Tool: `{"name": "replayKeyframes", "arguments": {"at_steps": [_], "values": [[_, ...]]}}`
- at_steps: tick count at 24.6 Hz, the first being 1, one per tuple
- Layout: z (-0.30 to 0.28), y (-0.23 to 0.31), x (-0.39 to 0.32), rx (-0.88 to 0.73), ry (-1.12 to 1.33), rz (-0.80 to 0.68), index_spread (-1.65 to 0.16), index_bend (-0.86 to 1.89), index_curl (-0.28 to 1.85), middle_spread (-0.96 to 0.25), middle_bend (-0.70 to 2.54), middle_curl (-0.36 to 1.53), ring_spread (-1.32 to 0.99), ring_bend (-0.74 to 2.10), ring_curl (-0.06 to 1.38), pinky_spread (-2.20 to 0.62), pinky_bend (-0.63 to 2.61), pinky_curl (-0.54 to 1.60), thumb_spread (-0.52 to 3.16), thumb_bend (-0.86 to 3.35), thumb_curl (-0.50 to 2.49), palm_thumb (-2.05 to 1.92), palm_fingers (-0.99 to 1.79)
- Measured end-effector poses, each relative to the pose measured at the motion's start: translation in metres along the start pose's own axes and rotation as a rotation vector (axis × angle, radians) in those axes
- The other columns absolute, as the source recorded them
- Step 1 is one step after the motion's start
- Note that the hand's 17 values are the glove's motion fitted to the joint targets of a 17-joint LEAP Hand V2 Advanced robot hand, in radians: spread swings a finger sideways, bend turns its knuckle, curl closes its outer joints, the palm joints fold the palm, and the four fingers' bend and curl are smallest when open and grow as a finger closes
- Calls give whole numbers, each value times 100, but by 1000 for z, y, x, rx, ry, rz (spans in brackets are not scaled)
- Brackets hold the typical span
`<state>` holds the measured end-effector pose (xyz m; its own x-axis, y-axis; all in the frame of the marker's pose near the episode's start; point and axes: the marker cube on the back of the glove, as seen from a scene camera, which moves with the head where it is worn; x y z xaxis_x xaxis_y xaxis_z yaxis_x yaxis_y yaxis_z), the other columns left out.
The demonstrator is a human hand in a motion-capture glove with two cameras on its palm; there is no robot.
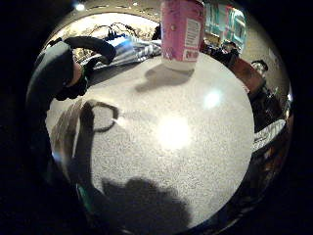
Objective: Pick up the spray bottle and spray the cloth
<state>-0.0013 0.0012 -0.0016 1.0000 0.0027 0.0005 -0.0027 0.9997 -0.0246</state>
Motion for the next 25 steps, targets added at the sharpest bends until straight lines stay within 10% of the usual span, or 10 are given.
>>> {"name": "replayKeyframes", "arguments": {"at_steps": [25], "values": [[-92, 38, -1, -109, -22, 189, -32, 12, 21, -3, 41, 32, -5, 41, 27, 11, 38, 27, 96, 21, 28, 71, 80]]}}
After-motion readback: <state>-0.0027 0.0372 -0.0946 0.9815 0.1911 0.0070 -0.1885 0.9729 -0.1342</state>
